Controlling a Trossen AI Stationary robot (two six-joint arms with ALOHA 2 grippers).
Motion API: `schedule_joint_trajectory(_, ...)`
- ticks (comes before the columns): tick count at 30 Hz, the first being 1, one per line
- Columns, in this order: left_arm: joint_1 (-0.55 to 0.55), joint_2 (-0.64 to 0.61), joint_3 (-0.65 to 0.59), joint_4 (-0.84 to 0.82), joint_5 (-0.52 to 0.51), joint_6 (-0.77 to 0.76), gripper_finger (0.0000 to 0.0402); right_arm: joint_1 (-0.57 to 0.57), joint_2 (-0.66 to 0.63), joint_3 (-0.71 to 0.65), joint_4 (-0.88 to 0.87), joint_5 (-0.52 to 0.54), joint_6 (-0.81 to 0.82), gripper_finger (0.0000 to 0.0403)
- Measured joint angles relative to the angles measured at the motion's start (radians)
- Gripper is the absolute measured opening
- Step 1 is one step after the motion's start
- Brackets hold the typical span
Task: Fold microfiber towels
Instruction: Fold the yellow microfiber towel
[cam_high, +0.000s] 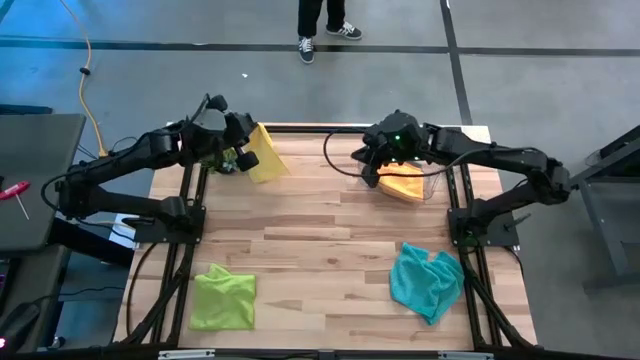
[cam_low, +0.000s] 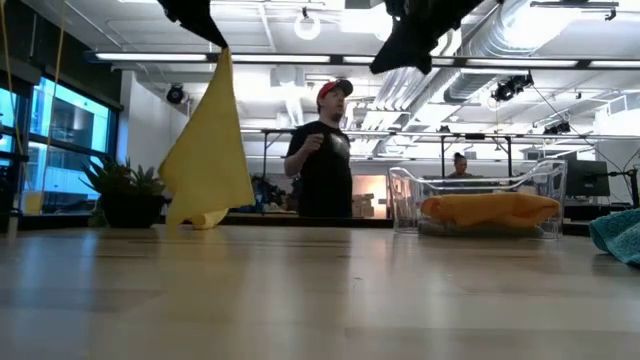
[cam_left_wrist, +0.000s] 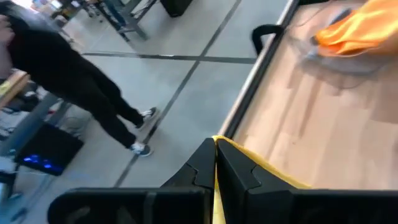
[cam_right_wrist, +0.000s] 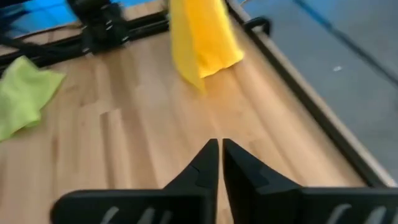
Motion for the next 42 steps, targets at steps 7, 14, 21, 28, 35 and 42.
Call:
schedule_joint_trajectory(7, -0.128, 0.036, 0.0, 0.0, -0.016, -0.066, 0.0, 0.018, 0.147, 0.0, 0.018, -0.168, 0.029, 0.012)
schedule_joint_trajectory(14, -0.21, 0.06, 0.004, -0.001, -0.085, -0.17, 0.0, 0.105, 0.349, 0.0, 0.299, -0.169, 0.0, 0.0234)
schedule_joint_trajectory(21, -0.243, 0.079, 0.047, 0.0, -0.11, -0.271, 0.0, 0.166, 0.487, 0.0, 0.471, -0.059, -0.036, 0.027)
schedule_joint_trajectory(28, -0.273, 0.078, 0.053, 0.008, -0.114, -0.272, 0.0, 0.183, 0.556, -0.001, 0.52, 0.085, -0.077, 0.027)
schedule_joint_trajectory(35, -0.3, 0.078, 0.053, 0.008, -0.113, -0.272, 0.0, 0.18, 0.583, -0.001, 0.529, 0.155, -0.09, 0.027)
schedule_joint_trajectory(42, -0.308, 0.078, 0.053, 0.018, -0.114, -0.272, 0.0, 0.176, 0.604, -0.001, 0.578, 0.152, -0.155, 0.027)
